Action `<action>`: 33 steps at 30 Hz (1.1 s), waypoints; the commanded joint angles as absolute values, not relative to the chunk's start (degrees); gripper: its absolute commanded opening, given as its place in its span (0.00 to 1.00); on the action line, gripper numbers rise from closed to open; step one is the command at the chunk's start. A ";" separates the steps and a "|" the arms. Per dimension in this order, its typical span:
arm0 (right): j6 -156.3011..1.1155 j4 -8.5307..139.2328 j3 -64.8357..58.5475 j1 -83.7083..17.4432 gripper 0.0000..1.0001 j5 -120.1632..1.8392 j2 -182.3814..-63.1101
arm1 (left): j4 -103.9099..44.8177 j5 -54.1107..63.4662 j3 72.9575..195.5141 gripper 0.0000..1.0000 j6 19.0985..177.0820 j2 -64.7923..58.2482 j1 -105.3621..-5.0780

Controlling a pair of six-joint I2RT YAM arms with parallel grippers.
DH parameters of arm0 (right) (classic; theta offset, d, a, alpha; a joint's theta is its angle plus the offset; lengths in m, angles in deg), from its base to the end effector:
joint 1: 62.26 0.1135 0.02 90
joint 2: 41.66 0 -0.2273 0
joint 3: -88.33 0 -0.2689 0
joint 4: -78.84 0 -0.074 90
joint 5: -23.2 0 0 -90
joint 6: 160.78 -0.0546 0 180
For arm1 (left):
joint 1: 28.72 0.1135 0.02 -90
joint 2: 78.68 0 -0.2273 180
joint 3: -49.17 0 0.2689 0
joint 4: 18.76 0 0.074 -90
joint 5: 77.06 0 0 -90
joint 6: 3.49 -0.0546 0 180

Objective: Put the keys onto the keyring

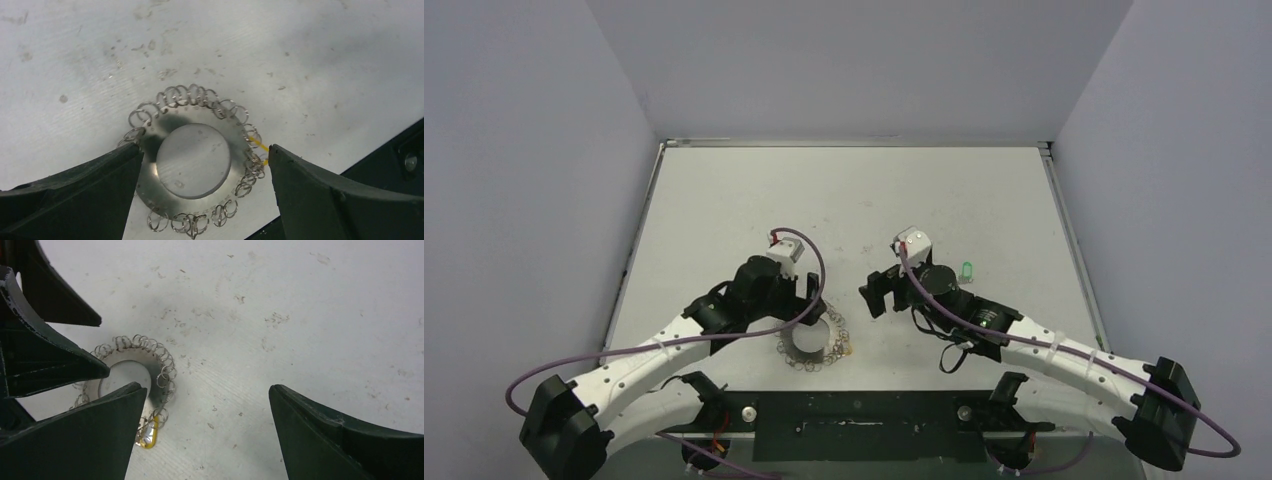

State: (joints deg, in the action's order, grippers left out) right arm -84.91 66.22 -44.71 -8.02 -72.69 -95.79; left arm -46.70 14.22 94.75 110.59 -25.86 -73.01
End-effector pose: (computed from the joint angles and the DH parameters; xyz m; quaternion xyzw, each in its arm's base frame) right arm 0.1649 0.2193 0.2207 -0.2524 0.7776 0.2879 0.4987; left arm 0.1830 -0.1768 0.1866 0.1507 0.8748 -0.2504 0.3864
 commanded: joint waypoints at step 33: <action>-110.93 66.61 -32.54 -9.53 0.19 -59.17 -135.00 | -49.24 -7.03 85.64 0.17 133.17 -13.11 -53.00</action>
State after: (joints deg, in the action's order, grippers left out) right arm -112.16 68.78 -36.43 -9.35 -55.14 -135.27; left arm -53.71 -4.49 86.27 131.37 -13.25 -52.05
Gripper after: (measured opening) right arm 0.235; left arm 0.208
